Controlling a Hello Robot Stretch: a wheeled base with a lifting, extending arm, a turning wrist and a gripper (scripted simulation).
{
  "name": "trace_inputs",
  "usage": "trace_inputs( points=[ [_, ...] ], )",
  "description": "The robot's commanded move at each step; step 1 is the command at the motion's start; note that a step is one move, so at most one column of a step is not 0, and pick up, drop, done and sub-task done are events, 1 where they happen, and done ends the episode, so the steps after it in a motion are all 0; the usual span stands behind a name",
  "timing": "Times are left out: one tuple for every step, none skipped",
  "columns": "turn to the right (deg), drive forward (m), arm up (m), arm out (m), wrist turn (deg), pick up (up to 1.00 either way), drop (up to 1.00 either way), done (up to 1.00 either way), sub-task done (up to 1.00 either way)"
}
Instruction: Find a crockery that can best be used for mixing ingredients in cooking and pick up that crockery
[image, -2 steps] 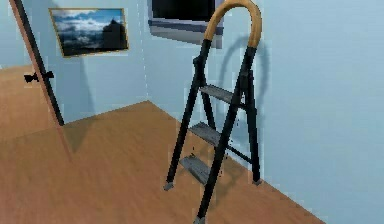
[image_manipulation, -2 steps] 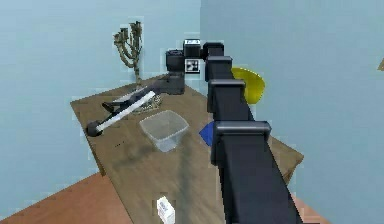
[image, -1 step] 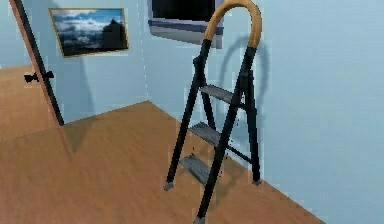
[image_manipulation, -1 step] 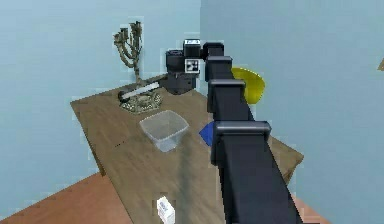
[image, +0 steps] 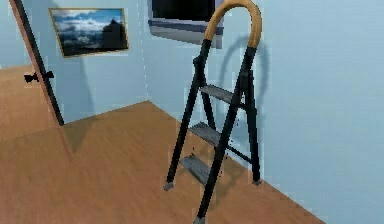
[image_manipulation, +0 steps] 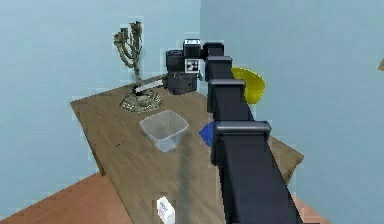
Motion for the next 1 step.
trace_inputs(
  points=[
    [0.0,0.00,-0.22,0.00,0.0,0.00,0.00,0.00,0.00]
  ],
)
